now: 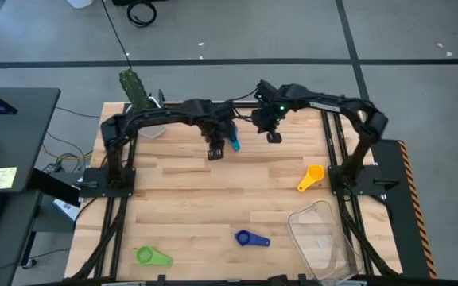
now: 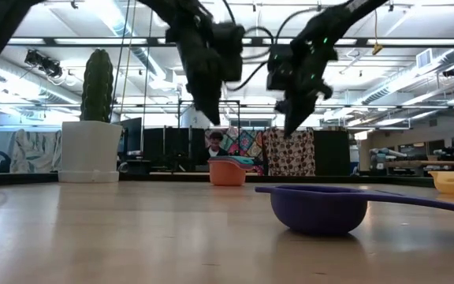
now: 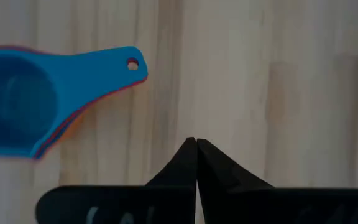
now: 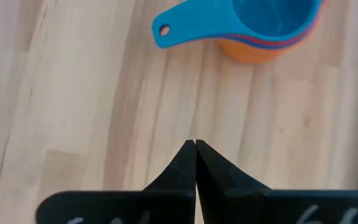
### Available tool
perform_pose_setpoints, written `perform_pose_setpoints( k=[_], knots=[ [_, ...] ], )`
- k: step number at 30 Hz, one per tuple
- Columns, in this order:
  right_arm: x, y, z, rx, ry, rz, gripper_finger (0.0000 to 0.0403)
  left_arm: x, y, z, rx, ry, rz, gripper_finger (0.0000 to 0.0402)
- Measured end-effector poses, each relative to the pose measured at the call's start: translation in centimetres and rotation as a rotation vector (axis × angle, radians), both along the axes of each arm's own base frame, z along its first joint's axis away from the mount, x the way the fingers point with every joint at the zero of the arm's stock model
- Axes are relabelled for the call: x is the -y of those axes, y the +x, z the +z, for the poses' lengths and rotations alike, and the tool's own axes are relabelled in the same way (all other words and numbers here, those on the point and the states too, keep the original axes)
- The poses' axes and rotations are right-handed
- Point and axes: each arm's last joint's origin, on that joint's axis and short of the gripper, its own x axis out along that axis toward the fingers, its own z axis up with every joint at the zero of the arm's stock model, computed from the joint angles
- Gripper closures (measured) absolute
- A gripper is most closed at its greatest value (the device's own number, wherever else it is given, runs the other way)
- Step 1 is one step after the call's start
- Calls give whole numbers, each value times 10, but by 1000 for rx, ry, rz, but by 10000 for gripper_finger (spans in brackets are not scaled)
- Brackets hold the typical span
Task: Nest measuring cups in basket
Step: Stack the yellow measuring cup on top of the blue measuring cup
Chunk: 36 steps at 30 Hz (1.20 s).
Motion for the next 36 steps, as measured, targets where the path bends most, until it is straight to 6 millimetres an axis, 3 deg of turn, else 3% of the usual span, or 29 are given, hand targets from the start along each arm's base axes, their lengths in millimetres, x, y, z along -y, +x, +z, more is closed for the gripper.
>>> perform_pose_setpoints(
  k=[9,15,22,28,36],
  knots=[
    [-27,-37,55,26,-56,-81,398,16,-41,50,-73,-66,282,397],
    [-40,-57,73,15,-4,-195,398,30,-61,64,-170,-105,401,397],
    [-46,-67,79,8,44,-251,385,55,-72,61,-351,-124,377,397],
    [-49,-71,76,-61,85,-267,396,82,-71,64,-370,-121,335,397],
    [-54,-78,73,-141,120,-267,395,114,-70,68,-379,-145,456,397]
  ],
)
